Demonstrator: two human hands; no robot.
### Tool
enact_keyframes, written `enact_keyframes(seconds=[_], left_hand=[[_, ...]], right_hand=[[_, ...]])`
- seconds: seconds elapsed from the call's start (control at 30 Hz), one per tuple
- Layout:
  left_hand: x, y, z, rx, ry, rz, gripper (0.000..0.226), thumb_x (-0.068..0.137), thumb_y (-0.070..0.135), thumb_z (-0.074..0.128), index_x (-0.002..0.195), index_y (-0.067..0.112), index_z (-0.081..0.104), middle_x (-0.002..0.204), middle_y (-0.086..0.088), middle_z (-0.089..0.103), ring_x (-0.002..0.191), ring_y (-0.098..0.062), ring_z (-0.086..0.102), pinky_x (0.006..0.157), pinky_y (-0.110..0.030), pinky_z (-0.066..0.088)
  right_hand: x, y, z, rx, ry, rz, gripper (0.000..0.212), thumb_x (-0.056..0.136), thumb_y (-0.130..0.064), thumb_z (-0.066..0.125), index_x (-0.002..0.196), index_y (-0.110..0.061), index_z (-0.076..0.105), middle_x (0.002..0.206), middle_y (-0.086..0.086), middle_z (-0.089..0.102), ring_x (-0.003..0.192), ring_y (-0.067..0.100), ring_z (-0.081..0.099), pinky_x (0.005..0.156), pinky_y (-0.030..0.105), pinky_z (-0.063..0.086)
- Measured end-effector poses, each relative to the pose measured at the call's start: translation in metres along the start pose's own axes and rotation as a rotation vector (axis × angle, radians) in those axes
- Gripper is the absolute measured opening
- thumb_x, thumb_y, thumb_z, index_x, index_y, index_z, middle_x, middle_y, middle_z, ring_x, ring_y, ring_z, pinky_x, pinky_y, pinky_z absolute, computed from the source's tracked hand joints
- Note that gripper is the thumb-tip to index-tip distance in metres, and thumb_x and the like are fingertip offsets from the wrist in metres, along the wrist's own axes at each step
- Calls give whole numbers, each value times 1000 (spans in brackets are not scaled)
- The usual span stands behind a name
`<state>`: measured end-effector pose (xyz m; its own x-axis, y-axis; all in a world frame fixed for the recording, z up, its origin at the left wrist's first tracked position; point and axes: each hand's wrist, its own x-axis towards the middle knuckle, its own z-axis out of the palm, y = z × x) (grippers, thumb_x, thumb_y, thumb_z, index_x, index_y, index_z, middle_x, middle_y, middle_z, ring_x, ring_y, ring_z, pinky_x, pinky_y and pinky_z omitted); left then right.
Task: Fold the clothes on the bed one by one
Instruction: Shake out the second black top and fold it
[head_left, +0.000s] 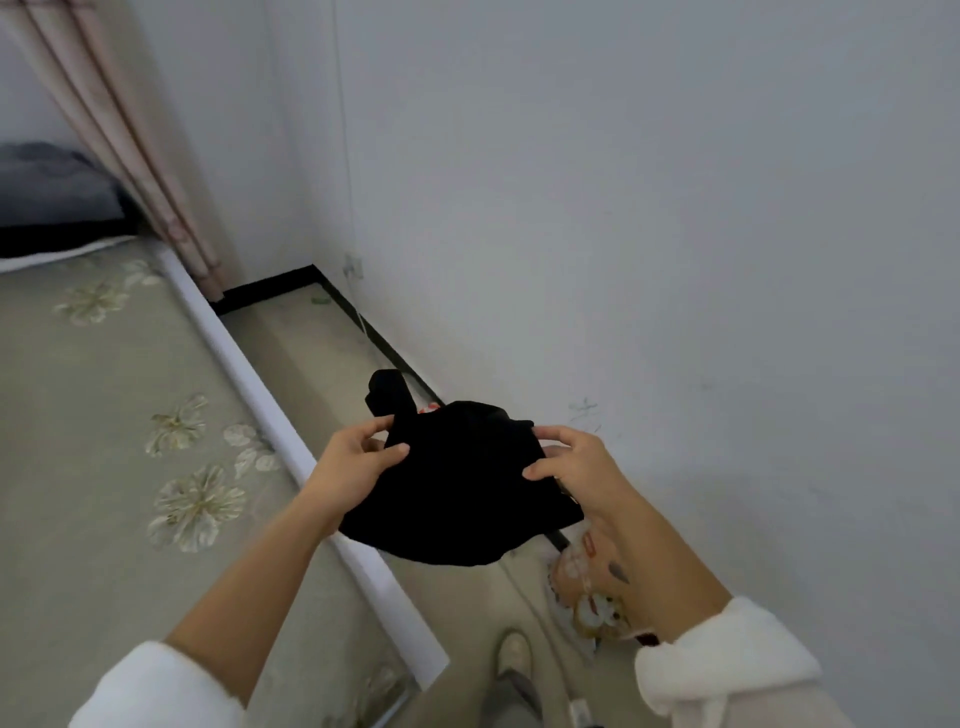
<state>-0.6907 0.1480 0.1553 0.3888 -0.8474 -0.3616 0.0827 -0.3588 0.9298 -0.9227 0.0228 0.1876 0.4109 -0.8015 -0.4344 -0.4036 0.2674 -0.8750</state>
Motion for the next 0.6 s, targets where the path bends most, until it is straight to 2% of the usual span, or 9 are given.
enact_keyframes(seconds=[0.17, 0.33, 0.43, 0.5, 0.6], left_hand=[[63, 20, 47, -68, 95, -45, 42, 91, 13, 63, 128, 31, 53, 71, 7, 70, 69, -11, 70, 55, -17, 50], [106, 33, 66, -128, 284, -70, 44, 89, 13, 65, 130, 27, 54, 75, 9, 72, 72, -12, 72, 57, -17, 52], [128, 36, 63, -124, 420, -90, 48, 90, 15, 64, 135, 25, 51, 85, 5, 73, 76, -10, 72, 64, -18, 52], [142, 40, 53, -135, 484, -104, 50, 91, 15, 63, 137, 25, 48, 90, 6, 72, 75, -7, 71, 58, -14, 50], [163, 48, 28, -147, 574, -119, 51, 90, 14, 64, 138, 20, 48, 94, 6, 70, 78, -9, 70, 63, -14, 48]], right_hand=[[85, -26, -63, -33, -174, 13, 45, 75, 9, 66, 114, -14, 61, 97, 5, 74, 86, 22, 72, 74, 30, 55], [161, -52, -78, -26, -285, 37, 46, 74, 5, 71, 114, -16, 63, 100, 4, 74, 90, 21, 72, 75, 31, 56], [200, -68, -59, -50, -360, 52, 45, 74, 5, 71, 113, -16, 63, 102, 5, 74, 91, 21, 71, 73, 29, 54], [225, -80, -41, -72, -399, 51, 44, 74, 5, 70, 113, -14, 63, 103, 6, 73, 92, 21, 71, 73, 29, 54], [262, -99, -9, -110, -437, 43, 40, 74, 5, 71, 110, -10, 62, 107, 9, 71, 97, 25, 68, 82, 35, 55]])
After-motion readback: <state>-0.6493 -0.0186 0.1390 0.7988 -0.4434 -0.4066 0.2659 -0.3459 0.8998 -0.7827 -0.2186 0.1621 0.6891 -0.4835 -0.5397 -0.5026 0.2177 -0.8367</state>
